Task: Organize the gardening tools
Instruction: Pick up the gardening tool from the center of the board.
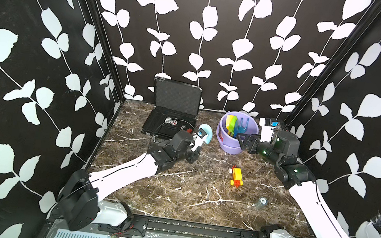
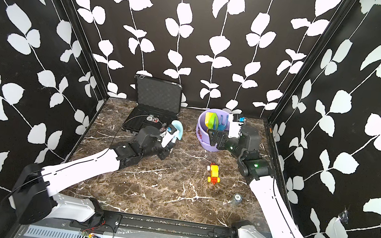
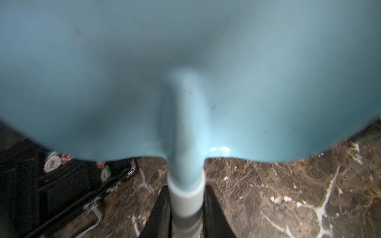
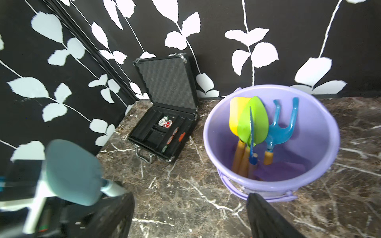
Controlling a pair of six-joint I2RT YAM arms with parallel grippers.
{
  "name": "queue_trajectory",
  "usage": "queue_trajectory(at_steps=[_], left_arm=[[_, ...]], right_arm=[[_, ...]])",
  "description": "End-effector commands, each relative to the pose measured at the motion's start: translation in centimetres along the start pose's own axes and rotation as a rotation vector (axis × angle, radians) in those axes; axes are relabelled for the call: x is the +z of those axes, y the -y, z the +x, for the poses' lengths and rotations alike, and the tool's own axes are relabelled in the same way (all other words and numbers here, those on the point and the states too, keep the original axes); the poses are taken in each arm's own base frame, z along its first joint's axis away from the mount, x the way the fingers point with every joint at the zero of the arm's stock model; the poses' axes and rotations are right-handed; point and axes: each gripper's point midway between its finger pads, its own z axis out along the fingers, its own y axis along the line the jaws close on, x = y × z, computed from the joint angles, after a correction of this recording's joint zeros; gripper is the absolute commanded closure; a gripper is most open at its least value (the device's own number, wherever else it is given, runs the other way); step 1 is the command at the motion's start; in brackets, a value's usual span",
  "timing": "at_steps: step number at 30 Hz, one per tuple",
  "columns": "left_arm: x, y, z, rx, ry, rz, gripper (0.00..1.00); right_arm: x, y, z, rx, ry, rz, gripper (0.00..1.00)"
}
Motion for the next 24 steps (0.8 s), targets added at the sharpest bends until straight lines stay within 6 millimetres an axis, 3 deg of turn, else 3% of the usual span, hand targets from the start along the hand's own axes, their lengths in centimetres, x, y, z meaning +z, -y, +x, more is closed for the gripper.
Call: queue_trajectory(at_steps=[1, 7, 13, 19, 24], left_arm=[[1.1, 1.2, -3.9, 0.021, 0.157, 0.055, 1.0], [4.4, 2.7, -4.5, 0.078, 0.171, 0.1, 1.0], [5.5, 3.4, -6.4, 0.12, 0.184, 0.138, 1.0], [7.1, 3.9, -7.1, 0.152, 0.126, 0.168, 1.0], [7.9, 4.3, -7.1, 0.174, 0.1, 0.191, 1.0]], right_arm=[[-1.0, -1.2, -0.9, 0.016, 0.038, -0.051, 0.17], [-0.9, -1.6, -0.7, 0.036, 0.019, -0.074, 0.26], [0.0, -2.6, -1.3, 0.044, -0.007, -0.126, 0.34], [1.3, -3.6, -1.8, 0.004, -0.029, -0.134, 0.36], [2.2, -3.3, -2.1, -0.056, -0.046, -0.063, 0.38]])
